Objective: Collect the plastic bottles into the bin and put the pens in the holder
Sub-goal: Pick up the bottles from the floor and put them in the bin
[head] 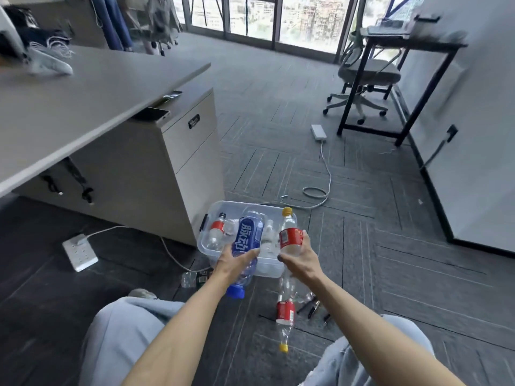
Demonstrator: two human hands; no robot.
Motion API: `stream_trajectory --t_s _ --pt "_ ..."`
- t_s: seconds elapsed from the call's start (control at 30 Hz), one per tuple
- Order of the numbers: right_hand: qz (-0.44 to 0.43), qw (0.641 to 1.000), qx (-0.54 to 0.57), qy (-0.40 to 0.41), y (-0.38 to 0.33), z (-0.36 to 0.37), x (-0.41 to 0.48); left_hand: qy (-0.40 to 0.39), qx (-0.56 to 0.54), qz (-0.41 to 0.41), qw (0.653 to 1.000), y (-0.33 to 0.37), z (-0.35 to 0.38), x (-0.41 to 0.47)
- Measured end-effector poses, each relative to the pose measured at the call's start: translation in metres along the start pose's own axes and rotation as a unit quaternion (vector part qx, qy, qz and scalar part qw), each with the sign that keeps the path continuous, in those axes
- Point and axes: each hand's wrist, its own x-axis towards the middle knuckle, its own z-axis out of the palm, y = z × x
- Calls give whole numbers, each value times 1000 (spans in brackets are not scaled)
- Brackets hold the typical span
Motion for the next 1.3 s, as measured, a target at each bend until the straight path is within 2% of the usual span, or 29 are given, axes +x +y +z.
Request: stream_trajectory --t_s 0.1,0.2,0.4,0.47,0.7,0.9,1.1,1.17,1.3 --pt "13 1000 26 4 7 -5 10 -14 -70 -43 997 8 15 26" --pt "32 999 37 10 20 -14 24 -21 -94 -62 993 15 31 56" --pt "74 995 63 37 55 -39 47 -134 -63 -132 980 25 65 115" --pt "84 993 66 42 69 -47 52 -150 -48 -146 977 27 79 139" --pt "119 989 81 39 110 -56 76 -72 35 -153 985 14 136 199" --pt "144 988 61 7 123 -36 89 -28 147 -145 978 -27 135 189" --pt "161 982 87 -48 98 7 119 29 137 -154 978 -59 100 156" --pt "151 983 82 -62 84 24 137 38 93 -169 981 -64 87 150" --pt "139 988 55 -40 57 58 179 55 57 -168 983 -65 60 149"
